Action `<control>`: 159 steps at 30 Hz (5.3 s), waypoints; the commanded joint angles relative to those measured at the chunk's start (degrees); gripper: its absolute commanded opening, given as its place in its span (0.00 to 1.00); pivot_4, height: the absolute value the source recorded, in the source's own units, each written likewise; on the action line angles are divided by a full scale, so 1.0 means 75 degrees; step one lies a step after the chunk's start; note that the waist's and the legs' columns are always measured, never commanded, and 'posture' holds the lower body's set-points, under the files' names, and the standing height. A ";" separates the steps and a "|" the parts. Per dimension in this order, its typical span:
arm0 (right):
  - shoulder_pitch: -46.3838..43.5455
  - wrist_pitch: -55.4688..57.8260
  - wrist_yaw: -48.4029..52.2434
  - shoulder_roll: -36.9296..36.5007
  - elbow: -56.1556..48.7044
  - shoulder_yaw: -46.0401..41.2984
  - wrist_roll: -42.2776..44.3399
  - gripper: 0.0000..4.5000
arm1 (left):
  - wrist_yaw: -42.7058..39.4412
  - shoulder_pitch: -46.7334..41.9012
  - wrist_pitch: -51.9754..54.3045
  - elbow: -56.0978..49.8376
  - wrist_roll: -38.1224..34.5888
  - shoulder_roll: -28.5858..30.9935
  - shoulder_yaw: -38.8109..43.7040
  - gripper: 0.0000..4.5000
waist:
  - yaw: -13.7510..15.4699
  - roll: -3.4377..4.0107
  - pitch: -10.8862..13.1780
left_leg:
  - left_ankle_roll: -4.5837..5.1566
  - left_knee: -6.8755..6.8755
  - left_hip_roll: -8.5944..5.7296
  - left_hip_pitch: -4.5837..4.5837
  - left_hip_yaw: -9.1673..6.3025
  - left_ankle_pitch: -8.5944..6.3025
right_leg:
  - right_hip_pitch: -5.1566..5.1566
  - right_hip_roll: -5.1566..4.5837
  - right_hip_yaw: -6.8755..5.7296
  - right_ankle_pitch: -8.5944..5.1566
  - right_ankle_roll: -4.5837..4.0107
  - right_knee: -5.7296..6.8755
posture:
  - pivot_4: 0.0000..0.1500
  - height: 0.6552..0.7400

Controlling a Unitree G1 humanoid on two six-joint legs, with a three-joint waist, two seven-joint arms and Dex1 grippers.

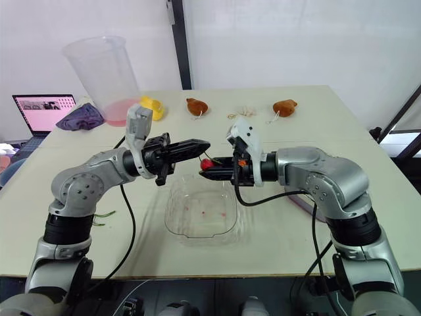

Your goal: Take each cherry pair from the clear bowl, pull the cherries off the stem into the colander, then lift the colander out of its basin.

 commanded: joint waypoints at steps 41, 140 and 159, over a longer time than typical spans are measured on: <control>-0.1688 -0.0851 0.3423 -0.3070 0.1575 -0.1721 0.0078 0.99 | 0.0942 0.1121 0.0447 -0.0487 -0.0129 0.1101 0.1119 0.00 | -0.0027 0.0004 0.0005 | 0.0005 -0.0019 0.0020 0.0005 0.0024 -0.0004 | -0.0009 0.0010 0.0011 0.0000 0.0000 -0.0010 | 1.00 1.00; 0.3915 0.0547 0.0763 -0.4594 -0.0428 -0.2852 -0.1642 1.00 | -0.1597 0.1321 -0.1049 -0.0949 0.1462 0.2364 0.0700 1.00 | 0.0051 -0.0012 0.0010 | 0.0029 0.0003 0.0021 0.0011 0.0039 -0.0018 | 0.0011 0.0004 0.0012 0.0000 0.0004 -0.0015 | 1.00 1.00; 0.2851 0.0159 0.0375 -0.4056 0.0066 -0.1091 -0.2118 0.43 | -0.0948 0.1510 -0.1027 -0.1328 0.1238 0.2337 0.0638 1.00 | 0.0140 -0.0012 0.0010 | 0.0029 0.0003 0.0017 0.0011 0.0043 -0.0018 | 0.0010 0.0003 0.0015 0.0000 0.0004 -0.0014 | 1.00 1.00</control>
